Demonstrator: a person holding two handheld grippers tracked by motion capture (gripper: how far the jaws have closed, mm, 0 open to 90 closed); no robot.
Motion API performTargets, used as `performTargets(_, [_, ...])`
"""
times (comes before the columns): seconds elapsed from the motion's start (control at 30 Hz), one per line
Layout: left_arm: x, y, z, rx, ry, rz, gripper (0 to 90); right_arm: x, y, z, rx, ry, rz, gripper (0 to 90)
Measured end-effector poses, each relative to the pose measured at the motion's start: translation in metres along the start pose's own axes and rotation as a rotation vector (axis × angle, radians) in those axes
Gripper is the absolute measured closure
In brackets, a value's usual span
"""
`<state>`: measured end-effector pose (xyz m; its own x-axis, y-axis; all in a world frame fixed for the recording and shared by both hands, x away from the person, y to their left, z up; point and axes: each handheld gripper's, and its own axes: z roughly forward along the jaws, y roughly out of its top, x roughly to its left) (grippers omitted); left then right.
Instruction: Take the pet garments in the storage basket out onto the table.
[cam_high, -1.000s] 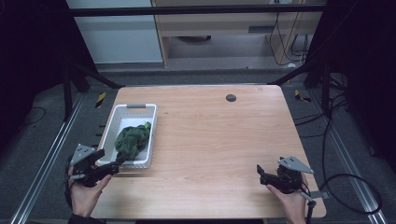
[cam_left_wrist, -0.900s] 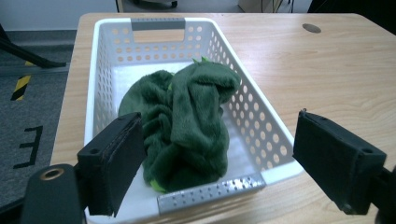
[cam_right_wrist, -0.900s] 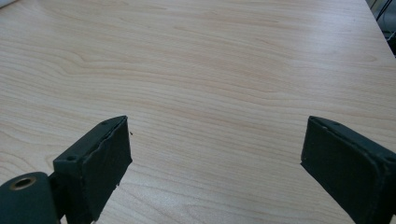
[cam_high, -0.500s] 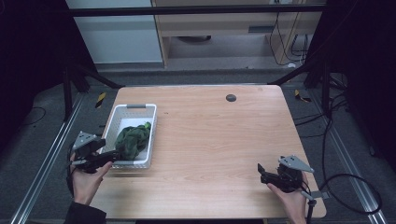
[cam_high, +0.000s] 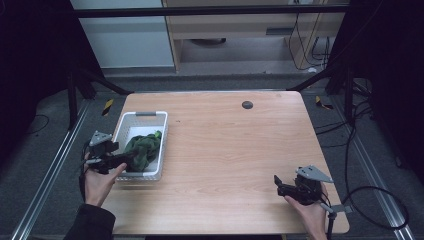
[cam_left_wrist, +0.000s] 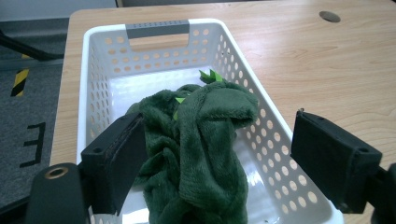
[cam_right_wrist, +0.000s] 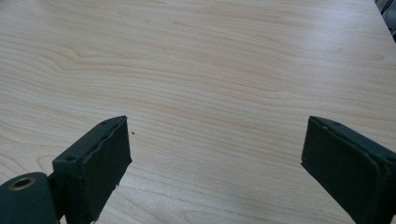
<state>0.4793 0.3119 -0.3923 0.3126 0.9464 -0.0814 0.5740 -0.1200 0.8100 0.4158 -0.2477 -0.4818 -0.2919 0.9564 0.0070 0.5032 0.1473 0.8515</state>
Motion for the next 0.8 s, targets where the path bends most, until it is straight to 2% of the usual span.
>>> performTargets(0.53, [0.001,0.013,0.025,0.086,0.009,0.023,17.5,0.0,0.001,0.003,0.013,0.01,-0.008,7.7])
performTargets(0.8, [-0.001,0.015,0.042,0.147,0.026,0.055,17.1,0.0,0.0,0.004,0.018,0.014,-0.011,7.4])
